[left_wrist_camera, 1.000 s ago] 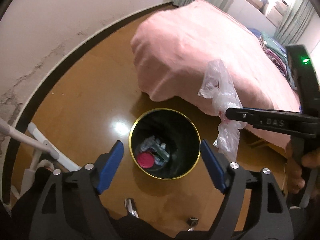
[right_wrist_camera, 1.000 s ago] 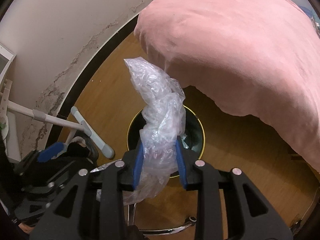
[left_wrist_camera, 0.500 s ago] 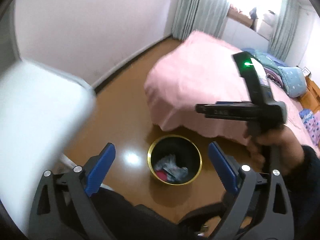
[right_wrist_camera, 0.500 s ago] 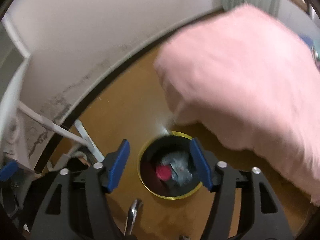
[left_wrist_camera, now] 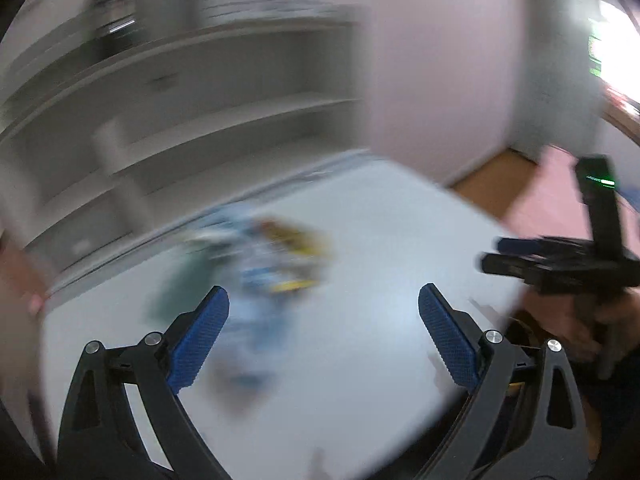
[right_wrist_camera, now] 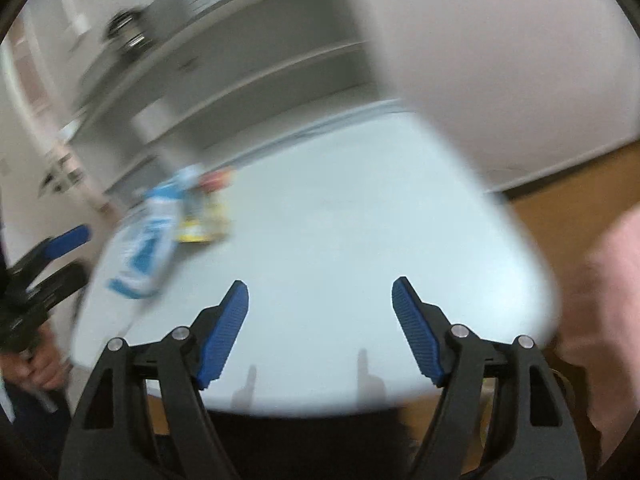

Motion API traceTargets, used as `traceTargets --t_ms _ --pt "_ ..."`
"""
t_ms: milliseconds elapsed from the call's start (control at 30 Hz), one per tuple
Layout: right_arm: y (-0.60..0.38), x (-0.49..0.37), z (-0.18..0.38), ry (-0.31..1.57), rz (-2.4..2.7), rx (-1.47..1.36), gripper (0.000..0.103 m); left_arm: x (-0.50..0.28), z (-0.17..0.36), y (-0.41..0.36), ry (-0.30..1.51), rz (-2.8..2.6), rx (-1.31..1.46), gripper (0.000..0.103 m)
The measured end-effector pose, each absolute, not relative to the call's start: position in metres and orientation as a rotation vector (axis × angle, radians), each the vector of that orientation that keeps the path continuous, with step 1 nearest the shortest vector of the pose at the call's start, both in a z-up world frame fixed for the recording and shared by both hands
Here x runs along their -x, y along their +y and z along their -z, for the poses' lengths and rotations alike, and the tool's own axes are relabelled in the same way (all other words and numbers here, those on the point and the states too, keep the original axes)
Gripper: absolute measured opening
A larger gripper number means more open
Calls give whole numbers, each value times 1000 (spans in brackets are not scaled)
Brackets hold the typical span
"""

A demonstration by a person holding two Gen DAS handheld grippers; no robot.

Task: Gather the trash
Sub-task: 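Grasp the blue-white milk pouch with right tool while left tool grasps a light-blue box, then carry the light-blue box and milk pouch over the bin, open left tool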

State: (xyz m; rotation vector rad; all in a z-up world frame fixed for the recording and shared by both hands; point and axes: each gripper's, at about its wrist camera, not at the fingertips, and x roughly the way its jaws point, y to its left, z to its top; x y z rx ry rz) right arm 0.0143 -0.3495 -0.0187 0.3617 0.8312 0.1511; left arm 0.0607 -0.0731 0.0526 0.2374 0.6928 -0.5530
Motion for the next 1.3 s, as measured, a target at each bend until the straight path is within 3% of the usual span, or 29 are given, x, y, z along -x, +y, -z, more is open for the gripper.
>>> traceTargets --t_ms 67,300,500,600,633,667,967,1033,1067,1100,1167,1300 --pt "-310 -45 21 862 -242 -355 78 -77 -48 -38 702 484 -211 93" --pt "-218 -126 37 1013 -395 -466 79 -115 -6 40 790 349 -118 93" --pt "-193 -153 52 1098 -384 -510 79 -123 8 56 789 378 -108 93" --pt "-191 -153 56 1110 -383 -518 70 -136 11 49 790 404 -117 93" --pt "-189 -153 57 1107 -386 -513 52 -140 12 47 793 409 -120 93" --pt "-191 -149 55 1099 -401 -512 48 -147 14 43 800 404 -126 93" --pt "-235 -108 27 1028 -426 -471 46 -179 32 -1 815 444 -201 92" --pt "-246 -102 26 1022 -415 -471 46 -181 34 -8 814 439 -218 85" --pt "-252 -99 26 1019 -411 -474 46 -182 35 -10 820 440 -224 72" --pt "-255 -98 26 1016 -409 -476 46 -182 36 -13 831 441 -232 52" --pt "-264 -93 24 1003 -402 -477 46 -180 36 -16 858 438 -238 31" --pt "-291 -77 21 970 -367 -469 46 -157 23 -17 854 415 -236 10"
